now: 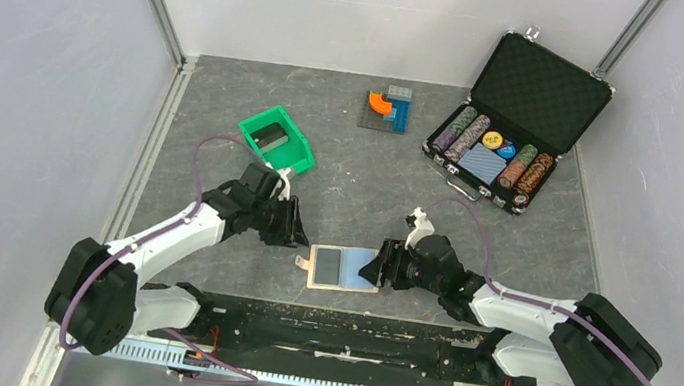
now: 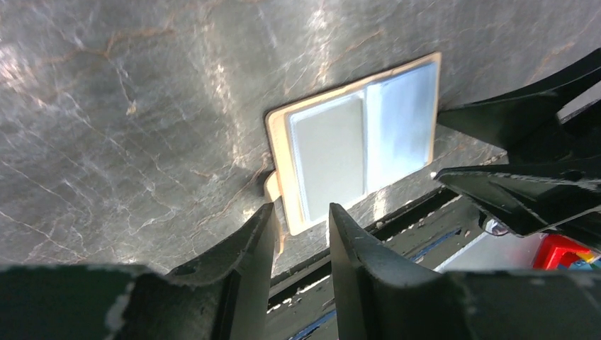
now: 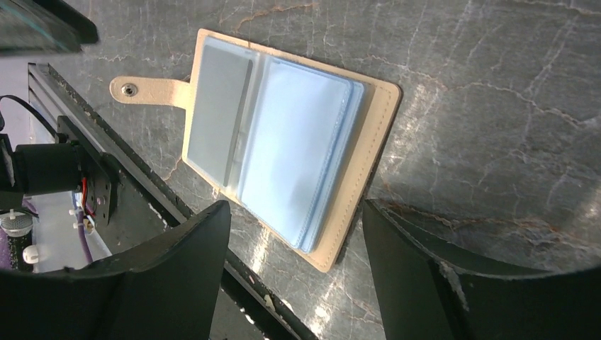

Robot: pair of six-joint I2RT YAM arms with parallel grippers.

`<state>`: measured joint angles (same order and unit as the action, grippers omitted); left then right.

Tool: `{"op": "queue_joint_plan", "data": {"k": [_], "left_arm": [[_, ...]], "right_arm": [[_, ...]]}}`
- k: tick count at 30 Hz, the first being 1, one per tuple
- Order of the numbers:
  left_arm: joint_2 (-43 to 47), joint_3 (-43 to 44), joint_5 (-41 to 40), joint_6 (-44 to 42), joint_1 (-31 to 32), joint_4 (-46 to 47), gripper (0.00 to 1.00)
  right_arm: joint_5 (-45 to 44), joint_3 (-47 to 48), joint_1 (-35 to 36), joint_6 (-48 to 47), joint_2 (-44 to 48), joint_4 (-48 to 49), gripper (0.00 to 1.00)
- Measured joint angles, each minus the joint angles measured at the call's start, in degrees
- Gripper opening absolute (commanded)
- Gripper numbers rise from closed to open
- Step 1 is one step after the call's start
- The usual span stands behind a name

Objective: Take the credit cards out of the card holder
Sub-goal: Remove the credit card from the card holder.

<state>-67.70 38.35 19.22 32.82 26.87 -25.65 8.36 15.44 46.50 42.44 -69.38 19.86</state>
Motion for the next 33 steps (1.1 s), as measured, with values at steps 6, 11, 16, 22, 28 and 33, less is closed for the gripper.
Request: {"op": "queue_joint_plan", "data": {"k": [6, 11, 16, 22, 28, 33], "left_arm": [[-0.17, -4.94, 0.66, 1.22, 0.63, 3.61, 0.43], [-0.98, -6.12, 0.94, 2.1, 1.57, 7.06, 0.44], [-2.82, -7.61, 1.84, 2.56, 2.56, 9.68, 0.45], [-3.19, -8.92, 1.79, 2.91, 4.02, 10.08, 0.45], [-3.19, -9.07, 0.83, 3.02, 5.07, 10.1, 0.45], [-2.99, -9.07, -0.98, 3.02, 6.21, 9.11, 0.48]], "right_arm": [[-1.9, 0.31, 1.16, 1.01, -1.42, 1.2, 0.63], [-3.3, 0.63, 2.08, 1.4, -1.57, 0.98, 0.62], [-4.59, 1.66, 2.78, 1.46, -1.77, 0.39, 0.64], [-6.16, 2.56, 3.56, 1.42, -1.68, -1.53, 0.67], [-7.72, 3.45, 4.31, 1.33, -1.68, -2.62, 0.69], [-9.73, 4.61, 5.05, 0.46, -1.51, -4.63, 0.66]]}}
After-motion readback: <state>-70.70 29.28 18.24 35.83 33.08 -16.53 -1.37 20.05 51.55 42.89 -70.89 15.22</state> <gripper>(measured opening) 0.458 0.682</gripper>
